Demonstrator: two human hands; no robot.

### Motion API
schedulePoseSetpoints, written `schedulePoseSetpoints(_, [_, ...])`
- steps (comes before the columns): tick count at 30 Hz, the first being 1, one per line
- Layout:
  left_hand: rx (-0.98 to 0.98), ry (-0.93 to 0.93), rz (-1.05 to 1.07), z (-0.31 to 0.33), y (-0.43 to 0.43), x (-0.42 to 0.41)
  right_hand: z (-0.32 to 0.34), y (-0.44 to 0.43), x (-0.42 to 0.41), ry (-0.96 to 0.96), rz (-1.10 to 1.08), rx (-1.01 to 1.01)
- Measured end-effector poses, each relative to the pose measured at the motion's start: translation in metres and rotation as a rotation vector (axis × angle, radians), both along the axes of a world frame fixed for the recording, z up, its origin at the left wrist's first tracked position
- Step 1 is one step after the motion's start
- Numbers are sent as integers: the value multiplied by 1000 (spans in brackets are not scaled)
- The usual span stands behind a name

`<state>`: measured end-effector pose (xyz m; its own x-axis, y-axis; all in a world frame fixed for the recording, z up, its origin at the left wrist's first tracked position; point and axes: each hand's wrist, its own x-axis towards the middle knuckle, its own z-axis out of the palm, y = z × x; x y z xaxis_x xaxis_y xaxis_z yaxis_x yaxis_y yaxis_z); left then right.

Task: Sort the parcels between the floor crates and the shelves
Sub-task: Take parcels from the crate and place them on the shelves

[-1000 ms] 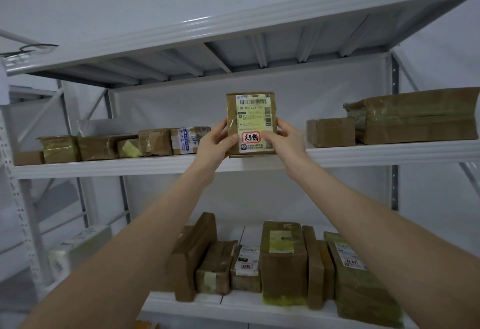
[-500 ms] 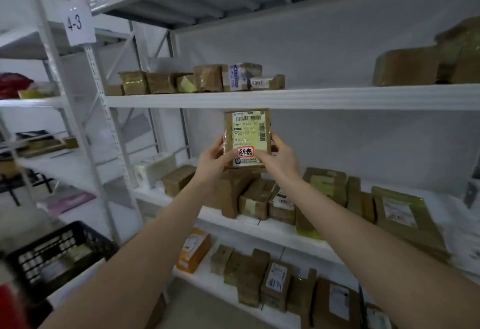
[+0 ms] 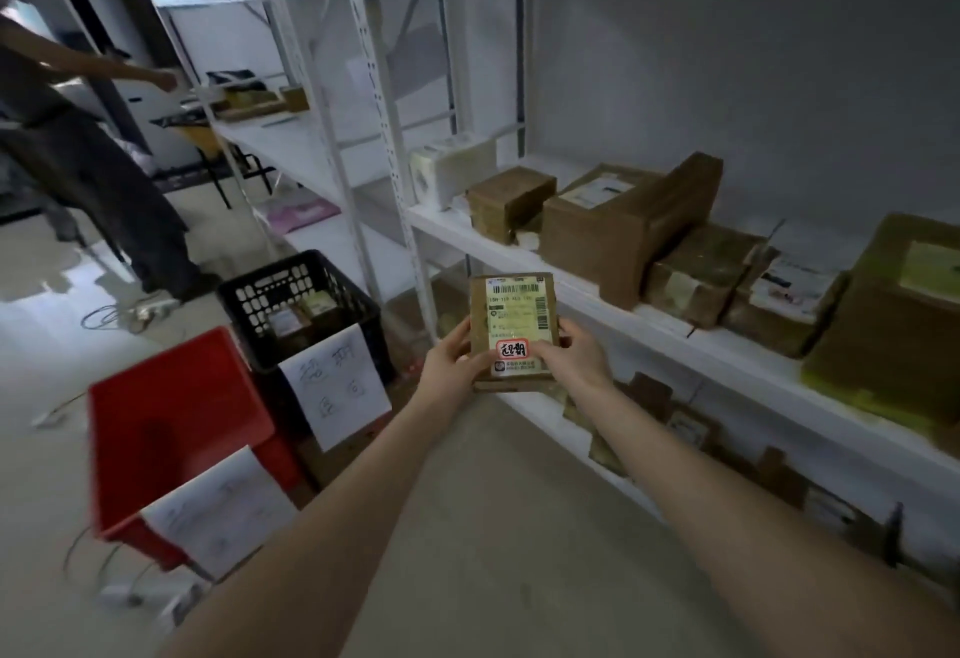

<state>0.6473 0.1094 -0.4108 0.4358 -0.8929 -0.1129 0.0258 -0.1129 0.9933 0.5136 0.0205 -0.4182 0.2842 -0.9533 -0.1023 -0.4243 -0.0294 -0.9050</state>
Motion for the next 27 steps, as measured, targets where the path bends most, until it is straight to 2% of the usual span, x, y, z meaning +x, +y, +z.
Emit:
schedulePoseSetpoints(7, [140,78,117,-66,-4,122,-69,-21,135,29,108,137])
schedulePoseSetpoints(14, [220,178,204,-104,-12,252,-118,-39,276,62,221,226])
schedulePoseSetpoints(21, [240,145,301,-117,-37,348,-132,-73,383,98,316,220])
schedulePoseSetpoints(27, [235,187,396,-134,-84,436,-142,-126,482,126,404,211])
